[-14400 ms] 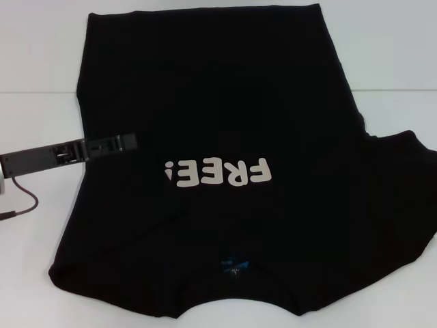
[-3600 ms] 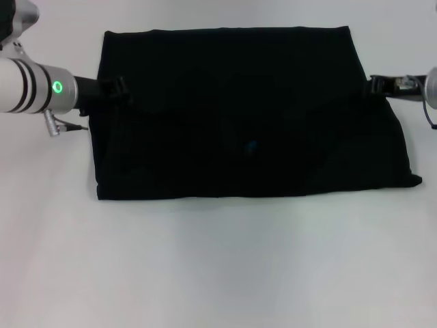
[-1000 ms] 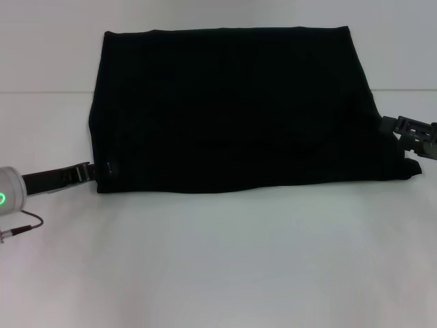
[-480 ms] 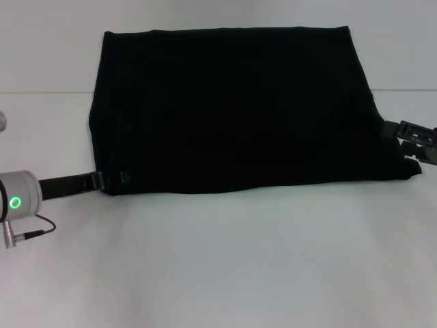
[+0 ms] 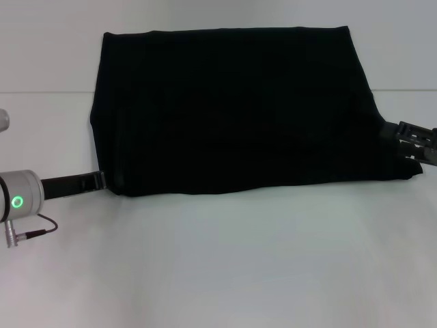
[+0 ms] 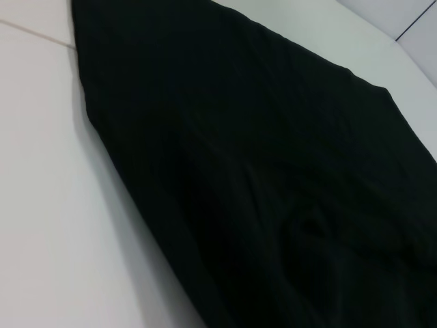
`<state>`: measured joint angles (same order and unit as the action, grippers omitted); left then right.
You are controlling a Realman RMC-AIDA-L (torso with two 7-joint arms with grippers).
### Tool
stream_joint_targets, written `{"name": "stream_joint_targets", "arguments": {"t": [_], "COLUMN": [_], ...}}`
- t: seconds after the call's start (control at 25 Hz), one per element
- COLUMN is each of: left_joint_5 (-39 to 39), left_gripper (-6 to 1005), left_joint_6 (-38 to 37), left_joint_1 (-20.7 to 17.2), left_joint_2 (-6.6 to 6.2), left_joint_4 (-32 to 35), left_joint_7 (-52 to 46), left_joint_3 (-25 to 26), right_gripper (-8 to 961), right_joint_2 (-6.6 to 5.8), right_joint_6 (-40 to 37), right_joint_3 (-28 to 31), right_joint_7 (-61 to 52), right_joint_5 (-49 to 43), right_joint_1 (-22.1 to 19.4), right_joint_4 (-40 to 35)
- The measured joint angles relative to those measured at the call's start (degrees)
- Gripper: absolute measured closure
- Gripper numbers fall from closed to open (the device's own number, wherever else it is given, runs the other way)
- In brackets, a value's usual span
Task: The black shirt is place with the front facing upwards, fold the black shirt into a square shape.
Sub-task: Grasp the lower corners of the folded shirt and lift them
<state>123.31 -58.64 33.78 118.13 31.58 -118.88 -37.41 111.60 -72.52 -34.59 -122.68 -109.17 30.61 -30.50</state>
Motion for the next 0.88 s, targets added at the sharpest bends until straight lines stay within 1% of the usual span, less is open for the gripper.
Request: {"name": "stream_joint_targets", "arguments": {"t": [0.2, 0.28, 0.36, 0.4, 0.56, 0.64, 0.68, 0.76, 0.88], "left_joint_5": [0.00, 0.00, -0.01, -0.01, -0.01, -0.06, -0.14, -0.32, -0.48], "left_gripper": [909, 941, 973, 973, 972, 972, 972, 972, 972], "left_joint_6": [-0.30, -1.15, -2.47, -3.28, -6.70, -7.67, -7.88, -8.03, -7.65], "left_joint_1": [0.16, 0.51, 1.08, 1.40, 3.18, 4.05, 4.47, 5.25, 6.23], "left_joint_2": [-0.33, -0.79, -1.53, -1.90, -3.56, -4.07, -4.22, -4.38, -4.29], "left_joint_4": [0.04, 0.09, 0.11, 0.17, 1.24, 1.90, 2.05, 2.16, 2.03], "left_joint_7": [-1.48, -3.34, -5.79, -7.35, -14.83, -17.14, -17.54, -17.94, -17.97], "left_joint_3": [-0.02, 0.03, 0.28, 0.45, 1.61, 2.16, 2.26, 2.37, 2.22], "right_gripper": [13, 13, 13, 13, 13, 13, 13, 13, 12], "right_joint_2": [-0.48, -1.08, -2.03, -2.71, -6.15, -7.21, -7.45, -7.35, -6.34], "right_joint_6": [-0.20, -0.37, -0.48, -0.57, -1.52, -1.39, -1.23, -0.43, 2.49], "right_joint_3": [-0.13, -0.17, -0.24, -0.28, -0.41, -0.41, -0.41, -0.41, -0.41], "right_joint_7": [-0.67, -1.74, -4.17, -5.95, -14.24, -17.02, -18.07, -19.63, -21.22], "right_joint_5": [-0.98, -3.27, -7.50, -10.36, -23.22, -28.51, -31.46, -35.34, -39.21], "right_joint_1": [0.29, 0.86, 2.05, 2.89, 7.64, 9.79, 10.91, 12.33, 13.49], "right_joint_4": [0.11, 0.10, -0.17, -0.27, -0.50, -0.62, -0.87, -1.58, -2.20]}}
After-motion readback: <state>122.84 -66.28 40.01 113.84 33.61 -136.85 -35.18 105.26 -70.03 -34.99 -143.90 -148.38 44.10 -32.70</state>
